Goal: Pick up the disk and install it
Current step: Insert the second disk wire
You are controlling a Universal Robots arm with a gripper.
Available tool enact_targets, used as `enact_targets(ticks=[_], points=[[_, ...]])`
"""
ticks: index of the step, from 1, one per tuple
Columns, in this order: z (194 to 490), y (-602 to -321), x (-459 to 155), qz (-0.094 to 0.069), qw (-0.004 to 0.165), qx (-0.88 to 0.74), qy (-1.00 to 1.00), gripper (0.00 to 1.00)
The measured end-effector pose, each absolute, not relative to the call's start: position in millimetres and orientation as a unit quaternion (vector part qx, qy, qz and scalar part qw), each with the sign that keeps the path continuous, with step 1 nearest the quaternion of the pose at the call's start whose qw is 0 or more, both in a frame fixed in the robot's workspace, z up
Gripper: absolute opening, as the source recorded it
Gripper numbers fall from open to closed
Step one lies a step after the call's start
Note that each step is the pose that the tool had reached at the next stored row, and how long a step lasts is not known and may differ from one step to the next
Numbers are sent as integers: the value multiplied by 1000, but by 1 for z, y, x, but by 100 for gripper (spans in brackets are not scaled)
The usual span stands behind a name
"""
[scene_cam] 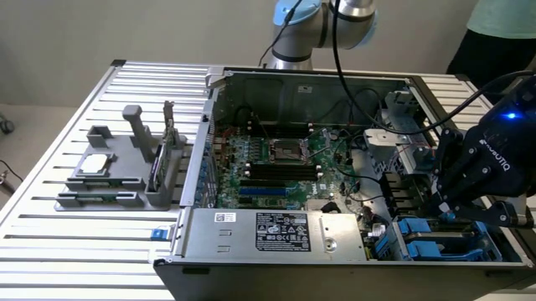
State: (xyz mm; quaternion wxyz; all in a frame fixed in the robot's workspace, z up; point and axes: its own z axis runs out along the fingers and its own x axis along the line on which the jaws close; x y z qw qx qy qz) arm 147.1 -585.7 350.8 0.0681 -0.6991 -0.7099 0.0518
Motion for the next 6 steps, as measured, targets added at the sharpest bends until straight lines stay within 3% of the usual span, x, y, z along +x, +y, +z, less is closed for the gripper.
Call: enact_targets(ticks=[6], points=[[351,-586,147,52,68,-699,-710,11]])
